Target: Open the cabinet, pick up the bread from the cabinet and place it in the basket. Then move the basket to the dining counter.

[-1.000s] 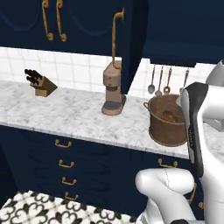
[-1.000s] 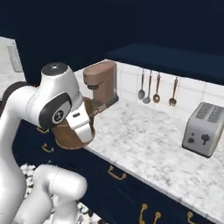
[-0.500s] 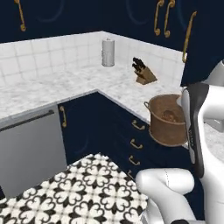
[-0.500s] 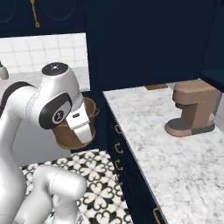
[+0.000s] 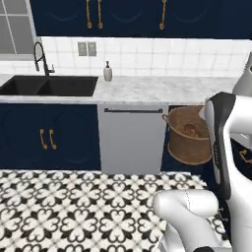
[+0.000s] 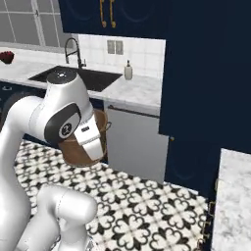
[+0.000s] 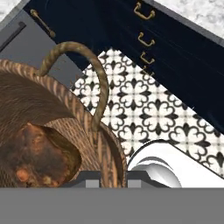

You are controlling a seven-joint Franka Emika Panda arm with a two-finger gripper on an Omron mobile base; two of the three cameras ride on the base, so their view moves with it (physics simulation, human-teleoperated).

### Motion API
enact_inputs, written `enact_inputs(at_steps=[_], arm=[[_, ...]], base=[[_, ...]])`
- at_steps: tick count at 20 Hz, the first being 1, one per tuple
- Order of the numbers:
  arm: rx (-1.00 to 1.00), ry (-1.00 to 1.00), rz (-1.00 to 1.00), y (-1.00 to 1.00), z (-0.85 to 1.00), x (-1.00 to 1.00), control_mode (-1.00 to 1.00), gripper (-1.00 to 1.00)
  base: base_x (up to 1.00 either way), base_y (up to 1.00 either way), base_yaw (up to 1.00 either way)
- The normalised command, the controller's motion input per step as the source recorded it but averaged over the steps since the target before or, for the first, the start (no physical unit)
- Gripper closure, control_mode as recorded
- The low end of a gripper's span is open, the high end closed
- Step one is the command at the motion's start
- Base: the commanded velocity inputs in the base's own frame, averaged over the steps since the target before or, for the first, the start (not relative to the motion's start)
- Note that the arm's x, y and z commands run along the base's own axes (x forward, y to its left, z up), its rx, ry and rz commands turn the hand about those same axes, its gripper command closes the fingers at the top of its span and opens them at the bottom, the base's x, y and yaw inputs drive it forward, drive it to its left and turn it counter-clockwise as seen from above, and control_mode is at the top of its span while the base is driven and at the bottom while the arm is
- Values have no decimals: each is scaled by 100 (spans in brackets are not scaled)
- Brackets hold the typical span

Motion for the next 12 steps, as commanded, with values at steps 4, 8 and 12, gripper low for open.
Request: enact_inputs(at_steps=[4,8,12], arm=[[0,0,0,0,0,0,100,100],[0,0,0,0,0,0,100,100],[0,0,0,0,0,0,100,100]], base=[[-7,0,100],[-9,0,100],[-6,0,100]])
